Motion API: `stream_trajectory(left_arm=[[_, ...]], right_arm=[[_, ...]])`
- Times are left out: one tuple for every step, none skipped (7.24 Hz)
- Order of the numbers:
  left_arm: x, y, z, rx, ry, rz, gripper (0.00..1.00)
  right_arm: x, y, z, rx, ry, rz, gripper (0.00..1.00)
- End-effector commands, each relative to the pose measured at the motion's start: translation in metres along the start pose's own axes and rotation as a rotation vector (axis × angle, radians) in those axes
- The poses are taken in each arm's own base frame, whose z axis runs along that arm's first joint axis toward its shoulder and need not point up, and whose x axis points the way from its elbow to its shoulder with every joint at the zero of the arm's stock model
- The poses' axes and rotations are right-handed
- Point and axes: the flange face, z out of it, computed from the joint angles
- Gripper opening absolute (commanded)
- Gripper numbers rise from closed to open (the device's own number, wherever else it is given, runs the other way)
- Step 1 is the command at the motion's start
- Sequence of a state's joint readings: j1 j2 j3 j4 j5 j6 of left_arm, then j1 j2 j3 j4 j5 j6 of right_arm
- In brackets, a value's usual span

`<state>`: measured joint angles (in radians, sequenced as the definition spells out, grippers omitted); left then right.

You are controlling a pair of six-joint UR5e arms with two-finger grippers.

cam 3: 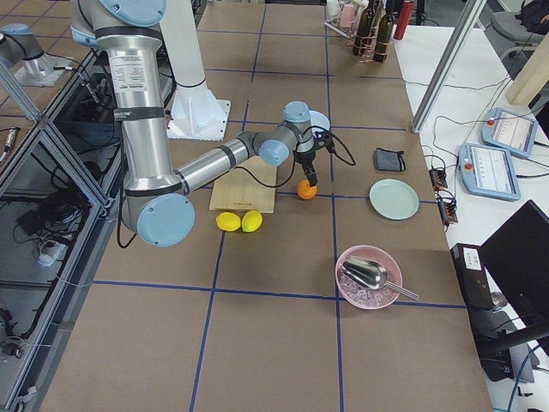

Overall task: Pick orange to plate
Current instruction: 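Lower the right gripper onto the orange and close on it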

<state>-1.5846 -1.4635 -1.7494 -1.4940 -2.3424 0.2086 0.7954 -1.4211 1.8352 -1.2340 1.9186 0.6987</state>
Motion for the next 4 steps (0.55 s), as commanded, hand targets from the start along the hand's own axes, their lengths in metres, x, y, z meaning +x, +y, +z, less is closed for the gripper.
stream_trajectory(left_arm=[[0.000, -0.001, -0.001, 0.002, 0.000, 0.002, 1.00], [0.000, -0.002, -0.001, 0.002, 0.000, 0.002, 1.00], [0.001, -0.002, -0.001, 0.003, -0.001, 0.003, 1.00], [0.001, -0.002, -0.001, 0.003, -0.001, 0.003, 1.00]], right_arm=[[-0.008, -0.011, 0.028, -0.007, 0.035, -0.003, 1.00], [-0.006, -0.007, 0.031, -0.015, 0.039, -0.002, 1.00], [-0.008, -0.003, 0.036, -0.019, 0.048, -0.009, 1.00], [-0.013, 0.002, 0.043, -0.027, 0.056, -0.017, 1.00]])
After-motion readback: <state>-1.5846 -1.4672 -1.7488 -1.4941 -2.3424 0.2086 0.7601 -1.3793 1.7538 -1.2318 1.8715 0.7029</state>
